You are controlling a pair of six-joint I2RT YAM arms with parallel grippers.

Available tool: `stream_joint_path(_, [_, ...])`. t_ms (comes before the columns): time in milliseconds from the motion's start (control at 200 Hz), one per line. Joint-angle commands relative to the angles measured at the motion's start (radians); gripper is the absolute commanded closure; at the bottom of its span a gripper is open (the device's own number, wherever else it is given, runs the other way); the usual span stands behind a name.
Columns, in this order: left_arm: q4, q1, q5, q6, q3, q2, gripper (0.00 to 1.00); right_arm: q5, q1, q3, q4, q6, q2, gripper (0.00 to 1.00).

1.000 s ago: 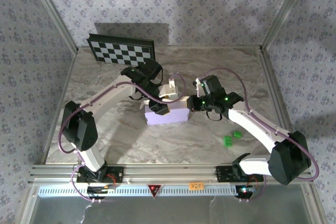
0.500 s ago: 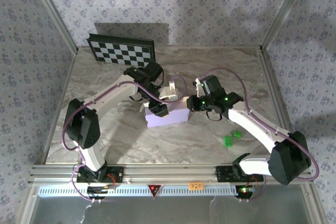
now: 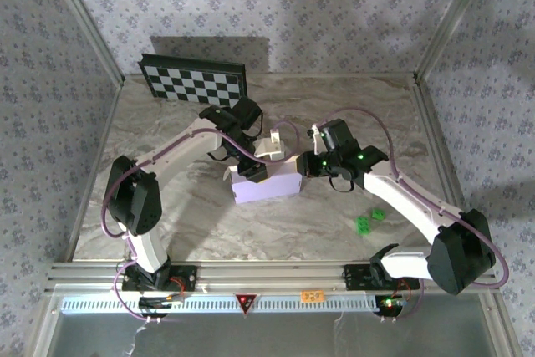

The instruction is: Fold the paper box

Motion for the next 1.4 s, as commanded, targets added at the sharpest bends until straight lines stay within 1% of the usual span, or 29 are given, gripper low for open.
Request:
stream_joint_path(0, [-0.048, -0.008, -0.012, 0.010, 0.024, 0.009, 0.62, 0.039, -0.001, 0.061, -0.061, -0.020, -0.038, 0.64])
stream_joint_path(80, [-0.049, -0.008, -0.012, 0.011, 0.026, 0.010, 0.62, 0.054, -0.002, 0.084, -0.082, -0.023, -0.049, 0.59])
stream_joint_path(215, [-0.050, -0.010, -0.010, 0.016, 0.026, 0.012, 0.62, 0.086, -0.003, 0.114, -0.118, -0.043, -0.039, 0.58])
stream_joint_path(295, [-0.054, -0.010, -0.011, 0.015, 0.030, 0.015, 0.62, 0.104, -0.001, 0.136, -0.178, -0.071, -0.022, 0.61])
stream_joint_path(440, [-0.060, -0.010, -0.015, 0.016, 0.035, 0.020, 0.62, 0.113, 0.006, 0.150, -0.210, -0.101, -0.012, 0.66])
stream_joint_path(630, [-0.065, -0.009, -0.016, 0.016, 0.039, 0.020, 0.62, 0.095, 0.009, 0.142, -0.199, -0.116, -0.001, 0.68])
stream_joint_path(830, [-0.073, -0.010, -0.017, 0.020, 0.041, 0.021, 0.62, 0.094, 0.028, 0.168, -0.199, -0.128, 0.031, 0.72])
stream_joint_path(974, [-0.075, -0.010, -0.017, 0.020, 0.041, 0.021, 0.62, 0.094, 0.038, 0.178, -0.194, -0.127, 0.040, 0.76])
stream_joint_path(1164, [-0.073, -0.012, -0.014, 0.020, 0.039, 0.019, 0.60, 0.105, 0.046, 0.190, -0.200, -0.132, 0.056, 0.76])
stream_joint_path(1334, [-0.073, -0.015, -0.019, 0.017, 0.038, 0.020, 0.60, 0.109, 0.057, 0.209, -0.206, -0.131, 0.060, 0.82])
stream_joint_path(1399, [-0.070, -0.014, -0.023, 0.014, 0.036, 0.018, 0.60, 0.109, 0.061, 0.217, -0.212, -0.127, 0.061, 0.86])
